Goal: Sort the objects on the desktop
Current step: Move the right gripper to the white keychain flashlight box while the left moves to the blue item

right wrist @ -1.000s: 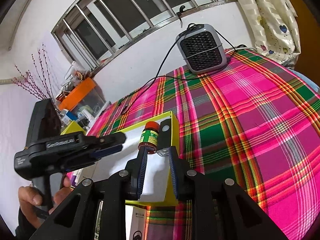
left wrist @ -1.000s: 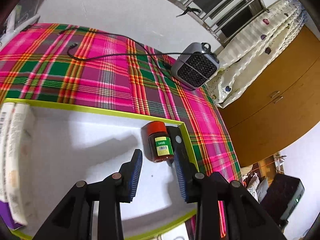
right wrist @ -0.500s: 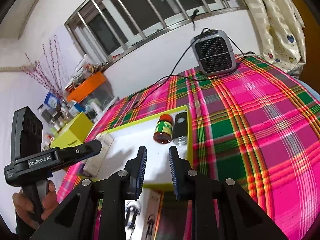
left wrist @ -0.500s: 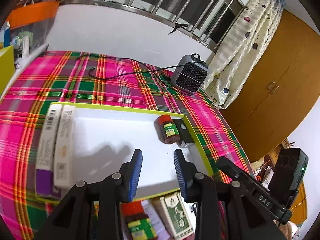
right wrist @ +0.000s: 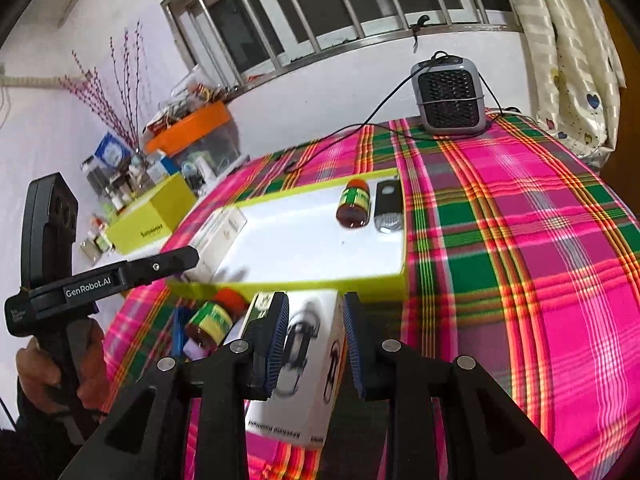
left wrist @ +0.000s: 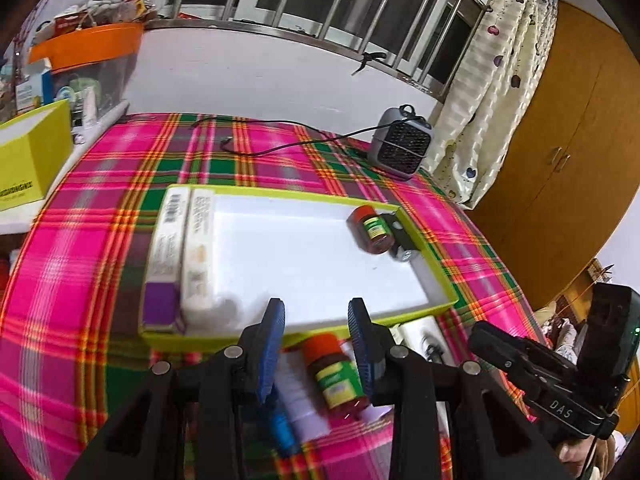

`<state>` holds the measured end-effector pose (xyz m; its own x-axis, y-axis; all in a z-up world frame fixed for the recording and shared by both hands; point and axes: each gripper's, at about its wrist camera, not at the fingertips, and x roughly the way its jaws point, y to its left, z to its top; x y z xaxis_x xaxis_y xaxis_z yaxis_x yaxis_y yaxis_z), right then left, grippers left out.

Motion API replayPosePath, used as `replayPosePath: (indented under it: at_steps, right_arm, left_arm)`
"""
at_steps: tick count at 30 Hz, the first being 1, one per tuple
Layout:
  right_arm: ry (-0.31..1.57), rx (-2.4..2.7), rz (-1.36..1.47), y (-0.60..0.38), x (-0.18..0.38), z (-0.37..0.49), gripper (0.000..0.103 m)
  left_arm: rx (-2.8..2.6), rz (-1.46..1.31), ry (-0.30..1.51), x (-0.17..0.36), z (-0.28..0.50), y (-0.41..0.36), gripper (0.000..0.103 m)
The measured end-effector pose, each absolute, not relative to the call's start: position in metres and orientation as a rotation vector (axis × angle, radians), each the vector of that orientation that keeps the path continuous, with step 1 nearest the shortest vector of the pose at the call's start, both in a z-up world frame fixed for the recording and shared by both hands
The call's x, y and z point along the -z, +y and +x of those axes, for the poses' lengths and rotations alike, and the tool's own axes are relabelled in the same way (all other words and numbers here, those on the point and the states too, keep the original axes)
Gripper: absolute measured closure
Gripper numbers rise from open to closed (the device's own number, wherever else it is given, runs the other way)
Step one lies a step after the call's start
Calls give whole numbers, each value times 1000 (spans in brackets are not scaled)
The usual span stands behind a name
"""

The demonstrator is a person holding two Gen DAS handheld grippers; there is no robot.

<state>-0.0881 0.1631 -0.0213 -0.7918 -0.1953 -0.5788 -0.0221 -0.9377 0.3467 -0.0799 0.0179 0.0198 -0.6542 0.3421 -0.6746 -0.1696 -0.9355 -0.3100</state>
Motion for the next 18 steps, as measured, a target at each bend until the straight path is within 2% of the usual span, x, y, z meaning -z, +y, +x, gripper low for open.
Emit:
replayPosePath:
  at_steps: [18]
  right_arm:
    - [-373, 2891, 1045, 140, 28, -79, 73]
  left_arm:
    - [-2694, -1151, -263, -6, -46, 7, 69]
